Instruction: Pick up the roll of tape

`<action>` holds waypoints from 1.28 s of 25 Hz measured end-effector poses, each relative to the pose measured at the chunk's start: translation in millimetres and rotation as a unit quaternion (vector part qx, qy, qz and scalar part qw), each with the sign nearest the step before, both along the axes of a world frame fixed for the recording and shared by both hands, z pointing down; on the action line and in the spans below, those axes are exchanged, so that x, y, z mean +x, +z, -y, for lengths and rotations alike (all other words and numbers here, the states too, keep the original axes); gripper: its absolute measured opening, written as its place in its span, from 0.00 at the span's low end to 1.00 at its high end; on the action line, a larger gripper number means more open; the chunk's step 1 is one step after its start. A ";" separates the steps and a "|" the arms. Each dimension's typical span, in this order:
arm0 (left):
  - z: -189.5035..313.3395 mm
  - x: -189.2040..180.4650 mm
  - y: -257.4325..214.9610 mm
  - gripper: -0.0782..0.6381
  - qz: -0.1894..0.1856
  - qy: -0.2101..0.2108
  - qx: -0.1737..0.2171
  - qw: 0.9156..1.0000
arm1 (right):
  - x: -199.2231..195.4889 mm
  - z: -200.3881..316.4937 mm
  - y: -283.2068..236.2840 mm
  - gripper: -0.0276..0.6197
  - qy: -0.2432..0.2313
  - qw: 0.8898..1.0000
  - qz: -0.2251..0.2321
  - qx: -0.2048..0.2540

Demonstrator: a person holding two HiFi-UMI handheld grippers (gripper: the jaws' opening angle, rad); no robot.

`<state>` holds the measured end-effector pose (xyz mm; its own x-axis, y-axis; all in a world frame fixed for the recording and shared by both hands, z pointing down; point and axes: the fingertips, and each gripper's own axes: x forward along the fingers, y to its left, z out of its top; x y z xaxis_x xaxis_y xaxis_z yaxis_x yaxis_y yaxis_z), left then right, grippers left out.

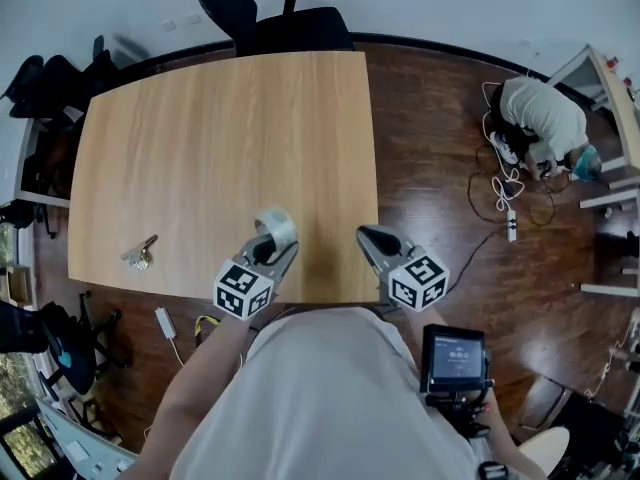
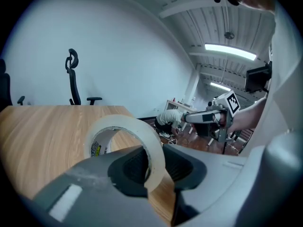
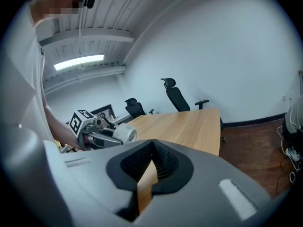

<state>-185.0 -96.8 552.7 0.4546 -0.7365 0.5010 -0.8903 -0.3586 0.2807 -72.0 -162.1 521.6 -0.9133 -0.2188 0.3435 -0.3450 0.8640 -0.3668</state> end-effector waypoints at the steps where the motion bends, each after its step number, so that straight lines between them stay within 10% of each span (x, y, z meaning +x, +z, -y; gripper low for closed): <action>1: -0.6 -1.2 -7.5 0.24 -0.007 -0.001 0.010 1.000 | -3.6 0.8 -9.0 0.05 -0.005 1.000 0.005 0.006; 15: 0.5 -3.5 -77.1 0.24 -0.047 0.008 0.115 0.992 | -27.1 -9.7 -67.9 0.05 -0.039 0.997 0.052 0.048; 32: -12.2 -13.4 -67.7 0.25 -0.043 -0.003 0.107 0.993 | -37.4 -22.8 -66.2 0.05 -0.052 0.996 0.046 0.058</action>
